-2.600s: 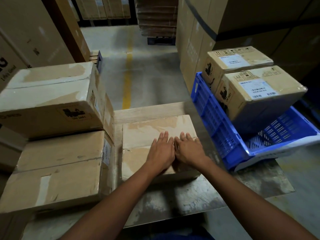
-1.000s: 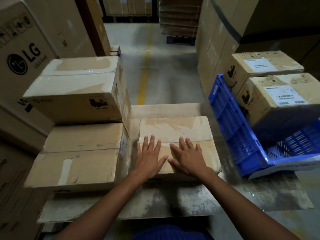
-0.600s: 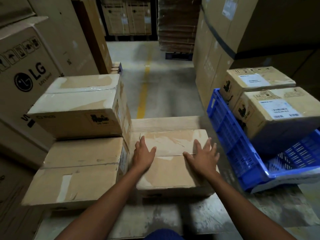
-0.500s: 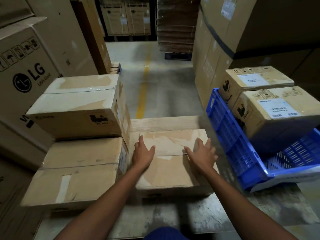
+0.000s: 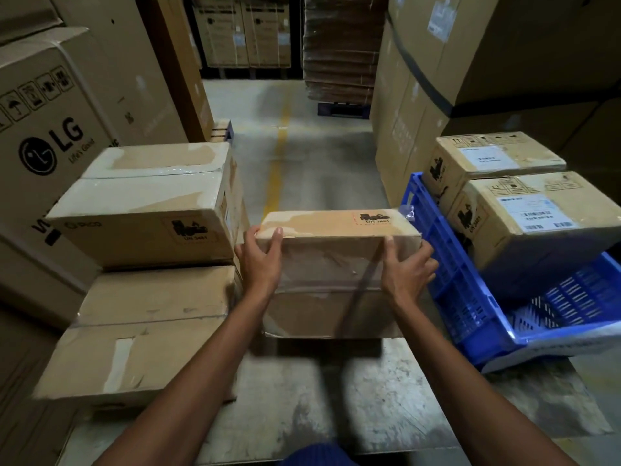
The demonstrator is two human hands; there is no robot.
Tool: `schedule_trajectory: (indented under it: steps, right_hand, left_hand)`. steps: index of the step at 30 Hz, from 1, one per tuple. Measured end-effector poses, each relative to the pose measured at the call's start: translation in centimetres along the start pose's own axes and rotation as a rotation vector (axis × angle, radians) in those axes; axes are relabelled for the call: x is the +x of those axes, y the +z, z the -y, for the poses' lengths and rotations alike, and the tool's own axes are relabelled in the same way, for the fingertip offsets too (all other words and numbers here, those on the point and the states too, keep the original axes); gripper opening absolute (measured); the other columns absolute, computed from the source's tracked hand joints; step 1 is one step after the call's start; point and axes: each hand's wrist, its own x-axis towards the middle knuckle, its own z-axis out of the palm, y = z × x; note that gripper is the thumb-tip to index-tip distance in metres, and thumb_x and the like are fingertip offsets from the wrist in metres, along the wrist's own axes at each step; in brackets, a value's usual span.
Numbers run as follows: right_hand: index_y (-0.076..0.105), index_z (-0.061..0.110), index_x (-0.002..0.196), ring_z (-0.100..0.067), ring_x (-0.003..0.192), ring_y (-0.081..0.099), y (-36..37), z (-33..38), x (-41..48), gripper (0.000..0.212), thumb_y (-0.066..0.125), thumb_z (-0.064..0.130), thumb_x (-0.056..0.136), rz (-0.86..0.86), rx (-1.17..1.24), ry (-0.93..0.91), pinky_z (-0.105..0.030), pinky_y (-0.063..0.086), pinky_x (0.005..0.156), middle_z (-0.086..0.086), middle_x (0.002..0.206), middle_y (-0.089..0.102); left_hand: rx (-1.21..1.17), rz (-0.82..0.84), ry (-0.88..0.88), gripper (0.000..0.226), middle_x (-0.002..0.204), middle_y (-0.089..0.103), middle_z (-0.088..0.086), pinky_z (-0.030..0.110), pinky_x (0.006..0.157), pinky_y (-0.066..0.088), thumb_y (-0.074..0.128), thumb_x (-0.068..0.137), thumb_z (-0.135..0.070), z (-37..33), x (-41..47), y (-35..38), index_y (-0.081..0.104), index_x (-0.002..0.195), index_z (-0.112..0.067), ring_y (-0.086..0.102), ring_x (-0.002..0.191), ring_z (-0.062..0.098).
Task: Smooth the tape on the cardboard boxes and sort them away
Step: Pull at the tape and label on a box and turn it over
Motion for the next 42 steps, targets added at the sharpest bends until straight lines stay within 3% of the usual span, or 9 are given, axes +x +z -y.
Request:
schedule_trajectory:
  steps: [8,14,16,19,22,26,33,39,42]
  right_hand:
    - [0.037,0.013,0.124,-0.035,0.112,0.053,-0.1,-3.9,-2.0,0.062,0.069,0.051,0.087,0.007,0.098,0.148,-0.056,0.052,0.090,-0.017,0.129,0.044]
    - [0.035,0.023,0.132,-0.029,0.112,0.057,-1.4,-6.2,-3.8,0.067,0.069,0.055,0.084,0.069,0.182,0.097,-0.051,0.058,0.085,-0.011,0.133,0.041]
    - [0.032,0.029,0.135,-0.032,0.120,0.053,-1.5,-5.7,-4.1,0.074,0.064,0.062,0.077,0.017,0.097,-0.001,-0.059,0.053,0.094,-0.012,0.138,0.039]
    - [0.035,0.017,0.143,-0.032,0.143,0.035,-1.3,-4.1,-4.7,0.069,0.064,0.038,0.085,-0.042,-0.108,-0.379,-0.065,0.023,0.118,-0.013,0.152,0.033]
    - [0.040,0.013,0.145,-0.031,0.147,0.032,-0.4,-2.3,-5.7,0.064,0.060,0.026,0.085,0.070,-0.059,-0.667,-0.057,0.039,0.113,-0.010,0.156,0.032]
    - [0.046,0.012,0.146,-0.031,0.145,0.038,1.7,-2.2,-6.7,0.054,0.054,0.036,0.098,0.268,-0.263,-0.847,-0.042,0.033,0.116,-0.014,0.155,0.042]
    - [0.056,0.020,0.138,-0.028,0.141,0.044,2.2,-3.6,-7.0,0.054,0.033,0.053,0.102,0.303,-0.661,-0.967,-0.044,0.033,0.110,-0.008,0.150,0.051]
    - [0.062,0.024,0.110,-0.025,0.106,0.051,2.4,0.7,-5.4,0.044,0.039,0.059,0.096,0.324,-0.782,-0.915,-0.040,0.038,0.080,-0.003,0.117,0.058]
    - [0.048,0.026,0.138,-0.032,0.139,0.036,3.5,1.5,-4.7,0.056,0.031,0.061,0.098,0.478,-0.873,-0.853,-0.055,0.033,0.106,-0.011,0.150,0.041]
  left_hand:
    - [-0.134,-0.038,0.081,0.043,0.117,0.052,0.006,0.030,0.082,0.041,0.075,0.088,-0.026,4.4,-3.7,-1.0,0.051,0.120,-0.010,0.052,0.105,0.025]
    - [-0.007,0.020,0.125,0.064,0.133,0.052,0.006,0.046,0.098,0.049,0.056,0.083,-0.062,6.7,-6.1,-1.8,0.045,0.135,-0.025,0.052,0.120,0.022]
    - [0.133,-0.007,0.285,0.060,0.135,0.047,0.009,0.049,0.098,0.050,0.054,0.089,-0.053,6.1,-6.0,-1.9,0.046,0.138,-0.020,0.051,0.122,0.026]
    - [0.293,0.018,0.654,0.044,0.137,0.047,0.015,0.052,0.100,0.048,0.053,0.095,-0.034,5.0,-5.7,-1.9,0.054,0.133,-0.011,0.048,0.129,0.034]
    - [0.383,0.097,0.796,0.041,0.137,0.052,0.017,0.051,0.107,0.042,0.050,0.096,-0.031,4.6,-6.1,-1.4,0.056,0.131,-0.010,0.044,0.135,0.036]
    - [0.566,0.193,0.737,0.054,0.147,0.049,0.016,0.050,0.113,0.035,0.038,0.100,-0.044,4.8,-6.6,-1.0,0.050,0.142,-0.013,0.037,0.143,0.033]
    - [0.861,0.273,0.629,0.069,0.159,0.035,0.015,0.048,0.118,0.025,0.017,0.100,-0.057,4.3,-7.1,-0.3,0.045,0.149,-0.018,0.030,0.148,0.032]
    - [0.858,0.287,0.687,0.065,0.133,0.059,0.009,0.042,0.091,0.039,0.015,0.098,-0.052,1.3,-3.8,-1.6,0.055,0.138,-0.020,0.050,0.118,0.028]
    - [0.971,0.430,0.571,0.061,0.166,0.013,0.012,0.050,0.120,0.016,0.017,0.105,-0.053,1.3,-2.4,-1.1,0.015,0.160,-0.027,0.013,0.152,0.031]
